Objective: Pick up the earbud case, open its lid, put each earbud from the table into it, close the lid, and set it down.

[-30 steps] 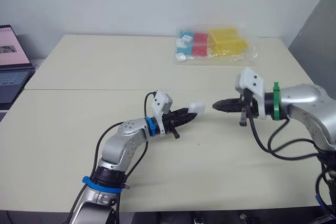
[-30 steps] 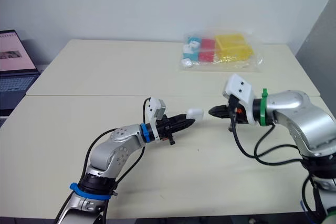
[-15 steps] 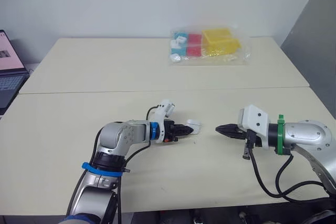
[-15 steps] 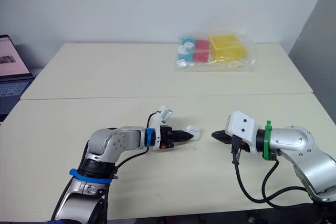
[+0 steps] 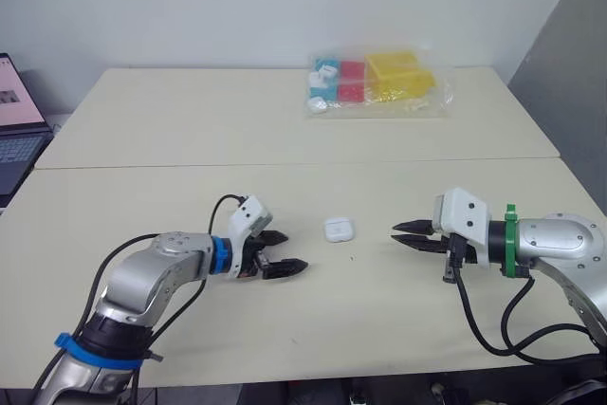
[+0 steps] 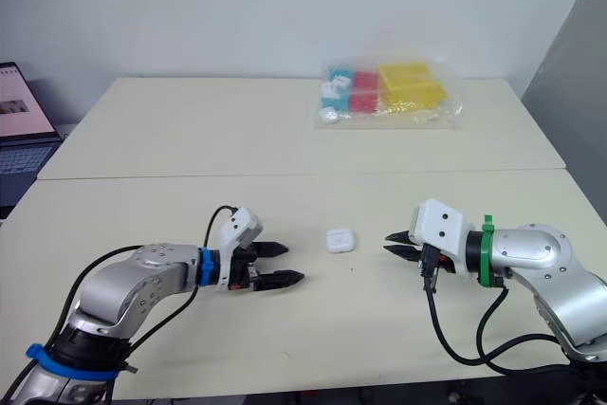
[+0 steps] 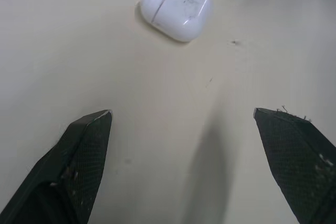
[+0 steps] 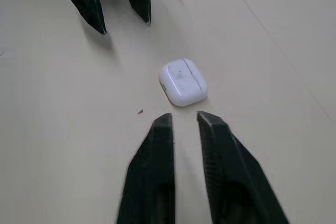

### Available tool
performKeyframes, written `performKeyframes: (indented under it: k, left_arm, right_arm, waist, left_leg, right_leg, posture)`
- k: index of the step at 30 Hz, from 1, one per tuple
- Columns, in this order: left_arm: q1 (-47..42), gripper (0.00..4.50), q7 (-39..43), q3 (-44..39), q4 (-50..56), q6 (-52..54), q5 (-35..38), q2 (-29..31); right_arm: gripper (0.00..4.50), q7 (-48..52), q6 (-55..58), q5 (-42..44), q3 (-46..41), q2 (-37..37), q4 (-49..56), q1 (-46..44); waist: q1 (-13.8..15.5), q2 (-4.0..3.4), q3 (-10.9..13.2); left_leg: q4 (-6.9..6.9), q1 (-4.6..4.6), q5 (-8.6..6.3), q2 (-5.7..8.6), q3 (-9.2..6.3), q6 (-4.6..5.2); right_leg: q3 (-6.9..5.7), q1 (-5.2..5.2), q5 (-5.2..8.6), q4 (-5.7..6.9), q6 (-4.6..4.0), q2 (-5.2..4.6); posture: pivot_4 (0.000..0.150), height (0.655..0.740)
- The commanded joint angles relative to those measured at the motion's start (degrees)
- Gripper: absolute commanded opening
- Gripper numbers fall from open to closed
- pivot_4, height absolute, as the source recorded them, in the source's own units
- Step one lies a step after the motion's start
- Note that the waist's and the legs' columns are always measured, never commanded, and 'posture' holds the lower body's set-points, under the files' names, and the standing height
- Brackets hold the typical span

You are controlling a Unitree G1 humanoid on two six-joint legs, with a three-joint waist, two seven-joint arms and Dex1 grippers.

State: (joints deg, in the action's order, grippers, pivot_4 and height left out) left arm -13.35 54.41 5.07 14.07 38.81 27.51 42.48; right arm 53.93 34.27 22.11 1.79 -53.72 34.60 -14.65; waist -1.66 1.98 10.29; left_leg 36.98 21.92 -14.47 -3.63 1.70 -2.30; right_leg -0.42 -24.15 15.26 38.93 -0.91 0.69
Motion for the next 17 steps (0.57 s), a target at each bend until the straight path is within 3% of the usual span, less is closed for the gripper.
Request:
performKeyframes:
  k: [1, 3, 7, 12, 17]
  left_arm:
    - [0.31, 4.50, 5.54, -7.64, 6.21, -7.27, 2.88, 3.30]
    - [0.13, 4.50, 5.38, -9.98, 7.33, -7.06, 4.14, 4.24]
    - [3.11, 4.50, 7.21, -9.35, 9.69, -9.44, -0.86, 10.25]
    - [6.11, 4.50, 7.47, -9.07, 11.56, -13.52, -3.27, 11.57]
    - [6.84, 4.50, 9.18, -9.30, 10.67, -13.25, -0.69, 10.23]
  right_arm:
    - [2.03, 2.80, -0.08, 2.53, -3.43, -2.23, 1.01, -2.60]
    - [2.79, 4.39, 0.24, 3.76, -4.34, -3.69, 0.85, -2.98]
    - [4.28, 8.62, -2.07, 3.81, -5.56, -7.26, -1.37, -1.21]
    - [4.28, 10.42, -7.98, 0.57, -4.37, -7.96, -5.59, 0.61]
    - [4.28, 10.95, -9.70, 0.29, -3.82, -7.06, -6.59, 0.10]
  waist:
    - [0.11, 0.00, 0.00]
    - [0.33, 0.00, 0.00]
    - [0.67, 0.00, 0.00]
    - [0.69, 0.01, 0.01]
    - [0.70, 0.01, 0.01]
  left_leg:
    - [0.00, 0.01, 0.00, 0.01, 0.01, 0.00]
    - [-0.03, 0.05, 0.00, 0.01, 0.01, 0.00]
    - [-0.05, 0.09, -0.01, 0.03, 0.03, 0.00]
    - [-0.04, 0.11, -0.02, 0.02, 0.09, 0.00]
    - [-0.04, 0.04, -0.02, -0.03, 0.03, 0.00]
  right_leg:
    - [-0.02, 0.00, 0.01, -0.02, -0.01, 0.00]
    - [-0.04, 0.00, 0.03, -0.08, -0.04, 0.00]
    - [-0.04, 0.01, 0.06, -0.19, -0.05, 0.00]
    - [-0.02, 0.01, 0.06, -0.25, -0.05, -0.03]
    - [-0.07, 0.01, 0.06, -0.10, -0.05, -0.02]
  posture:
    - [0.150, 0.7400]
    - [0.150, 0.7400]
    - [0.150, 0.7400]
    - [0.150, 0.7400]
    - [0.150, 0.7400]
